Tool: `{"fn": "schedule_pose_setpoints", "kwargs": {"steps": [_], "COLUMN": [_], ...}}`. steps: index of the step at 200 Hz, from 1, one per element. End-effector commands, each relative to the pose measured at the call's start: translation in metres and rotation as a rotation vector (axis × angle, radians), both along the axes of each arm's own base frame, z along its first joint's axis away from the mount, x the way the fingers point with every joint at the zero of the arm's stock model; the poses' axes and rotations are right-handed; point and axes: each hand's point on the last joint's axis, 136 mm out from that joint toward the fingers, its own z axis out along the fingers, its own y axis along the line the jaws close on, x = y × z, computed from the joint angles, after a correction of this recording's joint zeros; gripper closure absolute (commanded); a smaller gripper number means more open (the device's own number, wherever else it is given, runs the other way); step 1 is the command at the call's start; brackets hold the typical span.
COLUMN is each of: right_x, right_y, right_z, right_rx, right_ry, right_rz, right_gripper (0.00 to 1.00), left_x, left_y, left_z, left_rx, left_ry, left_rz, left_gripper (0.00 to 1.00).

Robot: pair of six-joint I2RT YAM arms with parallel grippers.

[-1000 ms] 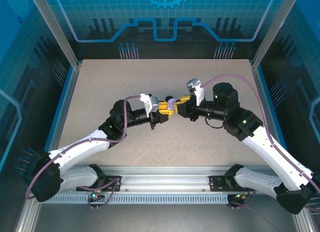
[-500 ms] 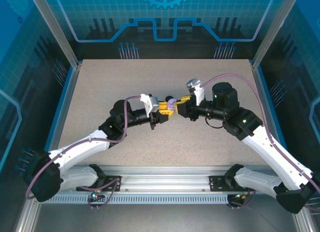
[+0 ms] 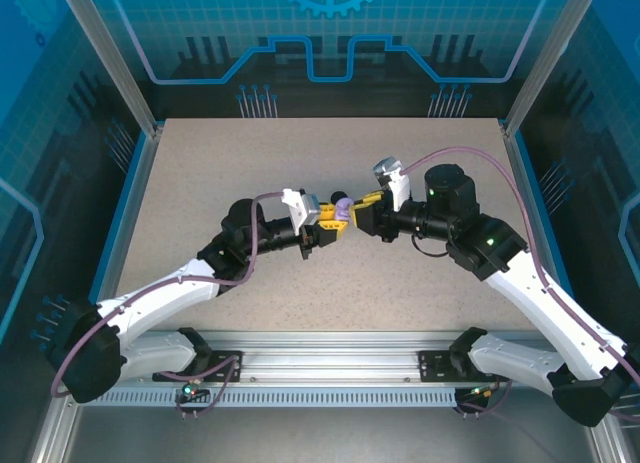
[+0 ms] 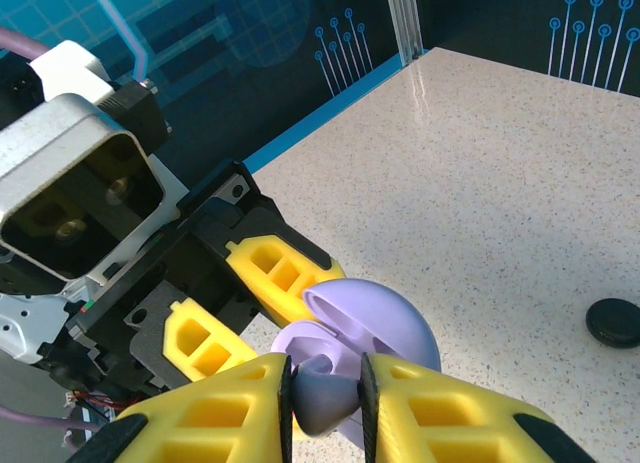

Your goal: Insert the wireless bluetooth earbuds into the charging case

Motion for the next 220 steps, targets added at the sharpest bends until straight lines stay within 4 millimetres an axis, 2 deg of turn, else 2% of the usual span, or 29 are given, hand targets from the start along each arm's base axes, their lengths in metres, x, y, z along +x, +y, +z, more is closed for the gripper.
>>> {"fn": "schedule_pose_setpoints", "kwargs": {"steps": [1, 220], "right_x": [-0.009, -0.001], "right_y": [-0.002, -0.001], "right_z": [0.02, 0.006], "right_rx": [0.016, -0.034], "right_ry": [-0.045, -0.01], "right_rz": [0.02, -0.003], "right_gripper": [0.75, 0.75], "left_x": [0.003, -0.007], "left_y": [-0.002, -0.001], "left_z": [0.019, 0.024], "left_rx": [-0.003, -0.002], "left_ry": [-0.062, -0.086], "left_rz": [0.019, -0.018], "left_gripper": [1.0, 1.0]}}
